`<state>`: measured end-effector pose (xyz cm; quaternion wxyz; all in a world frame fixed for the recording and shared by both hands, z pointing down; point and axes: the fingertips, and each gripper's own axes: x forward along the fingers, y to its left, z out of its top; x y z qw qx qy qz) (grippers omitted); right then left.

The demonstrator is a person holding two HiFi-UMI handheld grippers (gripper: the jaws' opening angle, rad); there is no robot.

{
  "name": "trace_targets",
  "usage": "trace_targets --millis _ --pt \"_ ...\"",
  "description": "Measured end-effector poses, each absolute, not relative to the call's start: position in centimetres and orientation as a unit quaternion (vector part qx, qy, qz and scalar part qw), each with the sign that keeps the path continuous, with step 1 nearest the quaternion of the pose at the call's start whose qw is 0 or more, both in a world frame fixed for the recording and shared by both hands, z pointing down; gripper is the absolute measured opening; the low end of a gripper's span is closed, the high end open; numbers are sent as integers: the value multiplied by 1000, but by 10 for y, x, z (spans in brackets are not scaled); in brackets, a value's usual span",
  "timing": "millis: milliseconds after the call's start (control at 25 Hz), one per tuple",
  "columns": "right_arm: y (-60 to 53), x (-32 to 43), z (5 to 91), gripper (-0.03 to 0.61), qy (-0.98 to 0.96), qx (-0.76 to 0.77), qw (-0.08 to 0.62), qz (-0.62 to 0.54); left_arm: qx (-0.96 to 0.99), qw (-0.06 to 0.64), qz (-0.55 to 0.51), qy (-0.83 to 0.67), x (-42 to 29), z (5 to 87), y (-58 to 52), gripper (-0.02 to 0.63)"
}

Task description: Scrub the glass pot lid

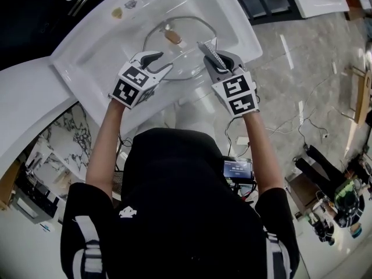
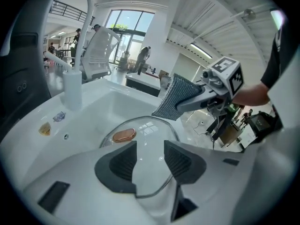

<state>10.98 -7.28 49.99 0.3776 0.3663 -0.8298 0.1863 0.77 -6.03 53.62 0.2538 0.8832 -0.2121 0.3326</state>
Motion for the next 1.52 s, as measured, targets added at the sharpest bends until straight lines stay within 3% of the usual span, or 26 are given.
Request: trace_targets --millis 200,480,1520 --pt "-67 108 512 71 -833 348 388 188 871 275 355 -201 11 563 -58 226" --pt "-67 109 524 71 -834 333 394 194 856 317 354 -203 16 581 -61 280" --pt "-66 109 523 72 -832 342 399 180 839 389 339 -174 19 611 -59 296"
